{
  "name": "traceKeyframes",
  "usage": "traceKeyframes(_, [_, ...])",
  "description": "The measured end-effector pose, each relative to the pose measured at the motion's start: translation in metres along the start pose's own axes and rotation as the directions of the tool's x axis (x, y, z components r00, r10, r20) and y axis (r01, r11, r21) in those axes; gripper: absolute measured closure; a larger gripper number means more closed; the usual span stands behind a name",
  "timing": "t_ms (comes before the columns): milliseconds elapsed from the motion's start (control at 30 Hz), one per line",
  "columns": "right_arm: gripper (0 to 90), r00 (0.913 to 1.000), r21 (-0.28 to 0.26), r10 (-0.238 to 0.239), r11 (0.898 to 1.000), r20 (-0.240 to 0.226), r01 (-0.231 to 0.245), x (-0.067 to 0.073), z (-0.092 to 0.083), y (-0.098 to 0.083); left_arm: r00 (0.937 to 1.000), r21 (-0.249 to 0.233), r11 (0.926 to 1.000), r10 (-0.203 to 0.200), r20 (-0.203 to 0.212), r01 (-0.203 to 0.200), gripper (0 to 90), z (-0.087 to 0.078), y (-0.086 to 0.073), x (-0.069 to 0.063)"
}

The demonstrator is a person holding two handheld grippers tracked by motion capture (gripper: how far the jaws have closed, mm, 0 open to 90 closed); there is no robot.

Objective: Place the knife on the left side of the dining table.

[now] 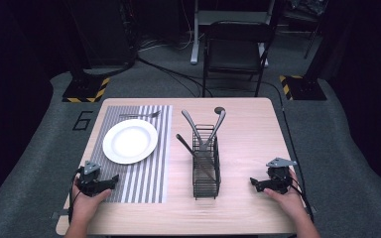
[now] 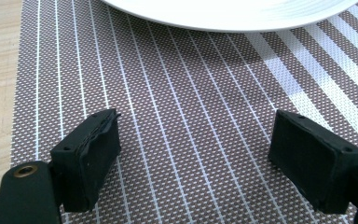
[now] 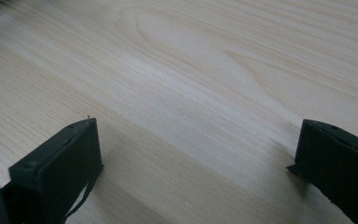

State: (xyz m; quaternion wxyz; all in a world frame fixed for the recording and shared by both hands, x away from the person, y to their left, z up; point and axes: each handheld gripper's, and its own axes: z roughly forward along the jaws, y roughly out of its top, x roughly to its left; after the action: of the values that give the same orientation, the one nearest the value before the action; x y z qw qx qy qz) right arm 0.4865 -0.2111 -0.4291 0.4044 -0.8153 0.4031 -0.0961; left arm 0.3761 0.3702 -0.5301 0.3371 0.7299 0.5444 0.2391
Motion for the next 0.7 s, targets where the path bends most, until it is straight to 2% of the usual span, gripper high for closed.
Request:
traceKeyframes(300, [0.0,1.0000,0.002,0.002,1.000,-0.002,-0.002,0.0001,0.0001,0.0001,1.0000,0.014,0.9999,0.003,0.002,-0.003,16.0,-0.0009,0.0005,0.0001])
traceKeyframes(700, [0.0,1.0000,0.002,0.002,1.000,-0.002,-0.002,0.0001,0.0000,0.0001,1.0000,-0.002,1.0000,-0.002,-0.001,0.002,17.3,-0.0004,0.0000,0.0007])
